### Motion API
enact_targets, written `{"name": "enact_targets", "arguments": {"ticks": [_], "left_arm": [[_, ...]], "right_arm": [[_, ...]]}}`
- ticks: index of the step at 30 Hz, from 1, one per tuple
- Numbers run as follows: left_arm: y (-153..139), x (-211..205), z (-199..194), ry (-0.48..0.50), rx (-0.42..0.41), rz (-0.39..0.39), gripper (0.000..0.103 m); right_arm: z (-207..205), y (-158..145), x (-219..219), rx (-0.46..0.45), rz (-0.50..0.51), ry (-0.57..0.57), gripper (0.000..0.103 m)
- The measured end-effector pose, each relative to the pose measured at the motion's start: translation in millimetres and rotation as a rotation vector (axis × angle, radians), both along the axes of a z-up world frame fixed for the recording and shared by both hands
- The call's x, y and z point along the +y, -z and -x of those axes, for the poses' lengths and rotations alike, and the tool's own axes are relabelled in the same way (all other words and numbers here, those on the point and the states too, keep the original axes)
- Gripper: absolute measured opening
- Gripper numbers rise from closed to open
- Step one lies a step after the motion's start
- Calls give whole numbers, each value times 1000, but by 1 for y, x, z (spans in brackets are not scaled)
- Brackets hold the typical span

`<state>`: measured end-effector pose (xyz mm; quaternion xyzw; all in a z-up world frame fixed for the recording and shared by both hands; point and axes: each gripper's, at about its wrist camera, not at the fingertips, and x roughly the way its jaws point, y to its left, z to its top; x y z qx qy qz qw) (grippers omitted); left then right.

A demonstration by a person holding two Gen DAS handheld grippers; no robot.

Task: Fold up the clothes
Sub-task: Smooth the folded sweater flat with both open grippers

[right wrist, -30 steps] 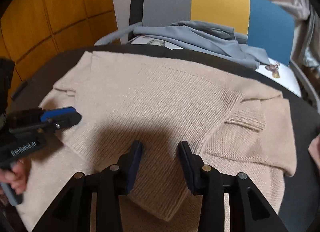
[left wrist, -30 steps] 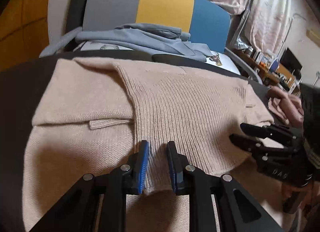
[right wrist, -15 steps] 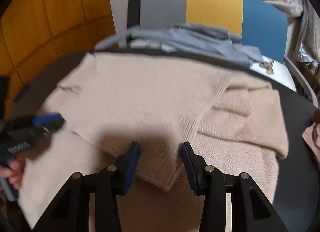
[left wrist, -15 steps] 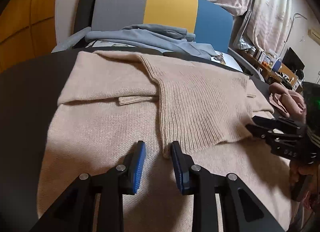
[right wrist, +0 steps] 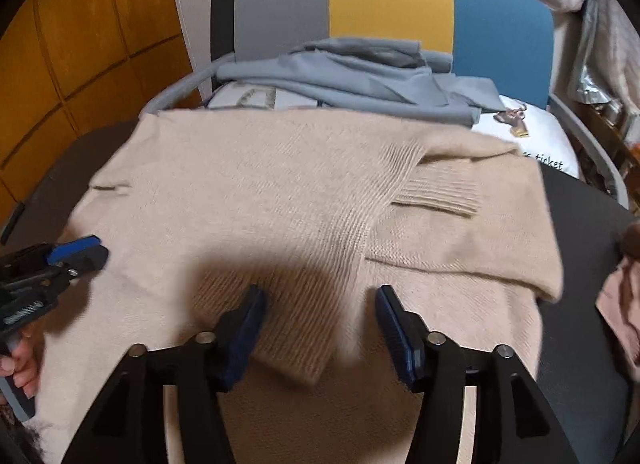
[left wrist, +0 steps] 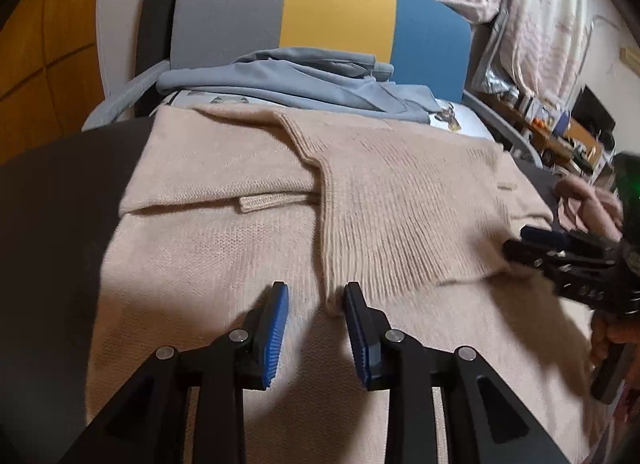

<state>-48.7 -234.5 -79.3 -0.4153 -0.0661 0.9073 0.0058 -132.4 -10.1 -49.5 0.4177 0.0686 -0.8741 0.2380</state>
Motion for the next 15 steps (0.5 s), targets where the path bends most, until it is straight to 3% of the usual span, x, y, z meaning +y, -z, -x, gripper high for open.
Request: {"name": "enact_targets", "arguments": {"ticks": [4,9,15], "left_arm": [[-1,5,-25,-12,-13,34,29],[2,6,-59,-38,-10,80,29],[2,8,-93,-43,-7,134,29]], "right_arm": [[-32,3,-4,-38,-33,-58,46],[-61,9,14,-36,-32,-40,46],[-87,4,47,-95,25,7,47]]}}
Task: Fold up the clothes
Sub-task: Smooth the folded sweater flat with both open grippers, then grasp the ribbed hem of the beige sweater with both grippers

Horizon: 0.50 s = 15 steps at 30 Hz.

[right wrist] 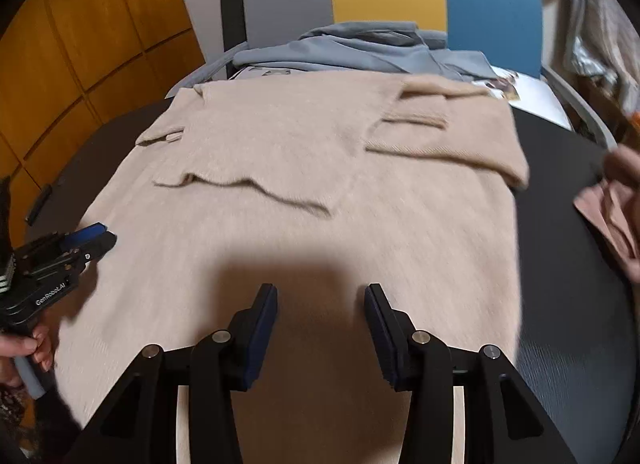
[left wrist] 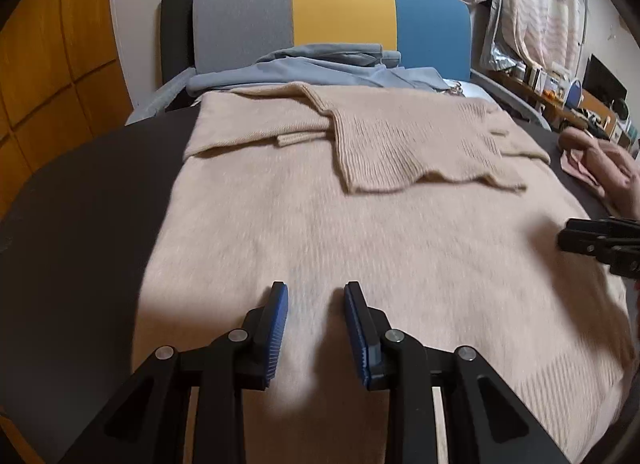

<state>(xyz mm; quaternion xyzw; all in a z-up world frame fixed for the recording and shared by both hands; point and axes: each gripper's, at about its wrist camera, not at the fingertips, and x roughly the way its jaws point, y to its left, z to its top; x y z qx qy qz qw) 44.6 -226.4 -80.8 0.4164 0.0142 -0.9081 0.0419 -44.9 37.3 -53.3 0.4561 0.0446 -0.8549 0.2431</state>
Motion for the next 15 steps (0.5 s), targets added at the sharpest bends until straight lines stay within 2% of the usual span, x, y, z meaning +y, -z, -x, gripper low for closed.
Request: {"name": "enact_targets", "arguments": {"ticks": [8,15], "left_arm": [[-2,-10,-42,-30,-10,11,29],[-5,-40,-90,-86,-17,-6,29]], "right_arm": [[-47,1,50,-31,35,47,47],[-71,-3,92,-86,105,124,55]]}}
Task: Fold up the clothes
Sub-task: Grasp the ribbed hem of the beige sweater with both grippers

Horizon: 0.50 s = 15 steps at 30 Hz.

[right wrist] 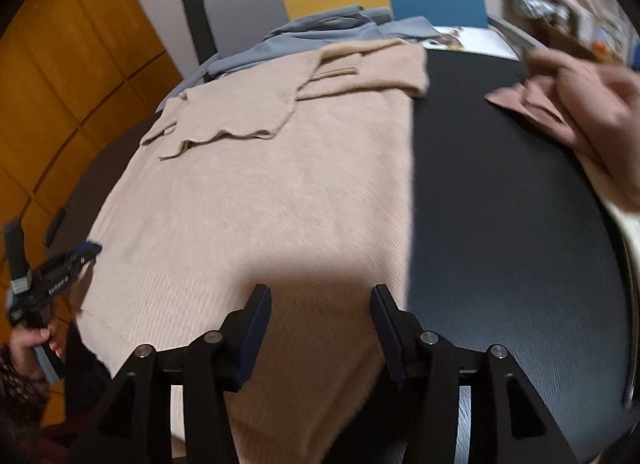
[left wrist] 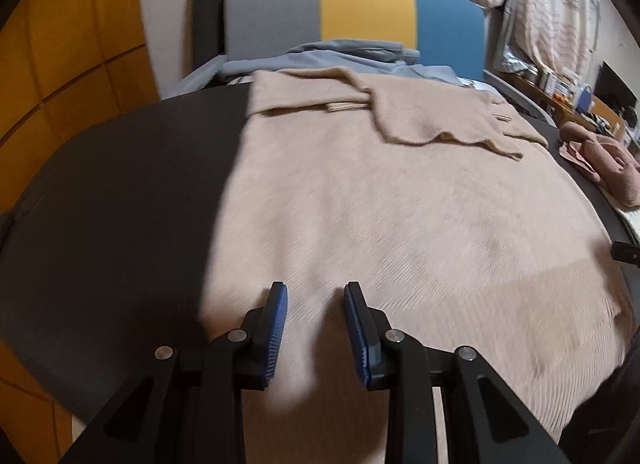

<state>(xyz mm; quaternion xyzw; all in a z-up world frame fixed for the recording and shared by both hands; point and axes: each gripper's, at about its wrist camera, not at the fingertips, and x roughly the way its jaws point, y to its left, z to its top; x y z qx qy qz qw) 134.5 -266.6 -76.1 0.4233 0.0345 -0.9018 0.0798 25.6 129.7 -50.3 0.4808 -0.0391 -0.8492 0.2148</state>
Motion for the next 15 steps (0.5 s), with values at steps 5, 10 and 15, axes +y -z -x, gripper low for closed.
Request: {"name": "enact_targets", "arguments": {"ticks": [5,10,15], "left_arm": [[4,-47,-50,-48,25,-126,29],[7,-66,-78,-48,52,-288,29],[16,-68,-85,18,72,-553,29]], "right_arm": [[-17,2,32,-36,9,57,61],[-27,5,43,-42,73,52,64],[-35,5,32,-44,120,-9,64]]}}
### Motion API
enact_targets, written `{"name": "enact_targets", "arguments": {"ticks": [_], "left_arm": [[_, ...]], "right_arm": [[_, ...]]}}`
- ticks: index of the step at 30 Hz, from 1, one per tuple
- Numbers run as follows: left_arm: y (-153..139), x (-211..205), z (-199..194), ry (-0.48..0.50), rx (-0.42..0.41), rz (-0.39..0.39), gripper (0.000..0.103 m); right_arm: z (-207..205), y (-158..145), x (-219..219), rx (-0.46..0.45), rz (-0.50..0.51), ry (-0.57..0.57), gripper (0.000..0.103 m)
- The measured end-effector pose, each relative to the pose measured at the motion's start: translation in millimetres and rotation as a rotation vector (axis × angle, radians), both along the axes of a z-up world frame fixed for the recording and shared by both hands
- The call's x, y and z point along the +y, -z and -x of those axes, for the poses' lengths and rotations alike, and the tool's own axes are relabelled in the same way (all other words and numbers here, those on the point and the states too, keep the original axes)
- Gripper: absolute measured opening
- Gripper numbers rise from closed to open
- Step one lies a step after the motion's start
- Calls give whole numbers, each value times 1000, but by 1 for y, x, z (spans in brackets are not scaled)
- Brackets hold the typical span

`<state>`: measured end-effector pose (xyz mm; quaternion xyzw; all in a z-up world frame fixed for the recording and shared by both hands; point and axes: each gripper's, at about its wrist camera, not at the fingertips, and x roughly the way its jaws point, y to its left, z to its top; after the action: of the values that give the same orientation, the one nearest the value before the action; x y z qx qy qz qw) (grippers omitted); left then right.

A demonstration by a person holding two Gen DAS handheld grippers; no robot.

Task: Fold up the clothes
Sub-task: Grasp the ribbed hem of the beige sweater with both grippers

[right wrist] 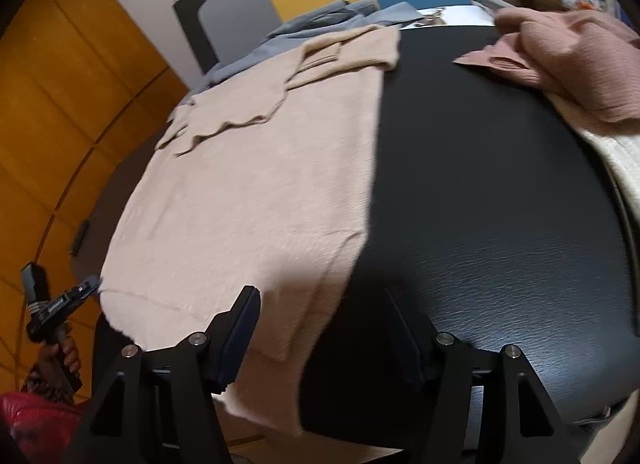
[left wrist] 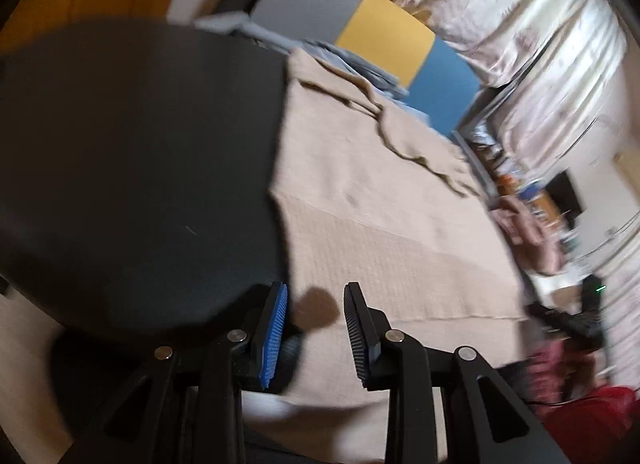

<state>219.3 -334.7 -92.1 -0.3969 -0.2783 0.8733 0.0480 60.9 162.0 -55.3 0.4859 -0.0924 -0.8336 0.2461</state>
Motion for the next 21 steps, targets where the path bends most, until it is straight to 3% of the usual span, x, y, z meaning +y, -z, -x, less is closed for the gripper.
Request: {"name": "enact_targets", "arguments": {"ticks": [12,16,21], "left_arm": [[14,0,13,44,-17,-242,29],[15,5,17,61,-48,-259,29],[12,15,24,79,-76,-199,27]], "right_arm": [[-8,5,-21,12,89,-56,64],[-12,5,-25,-5,92,-77,52],[-9,9,-25,-49,123,-78,44]]}}
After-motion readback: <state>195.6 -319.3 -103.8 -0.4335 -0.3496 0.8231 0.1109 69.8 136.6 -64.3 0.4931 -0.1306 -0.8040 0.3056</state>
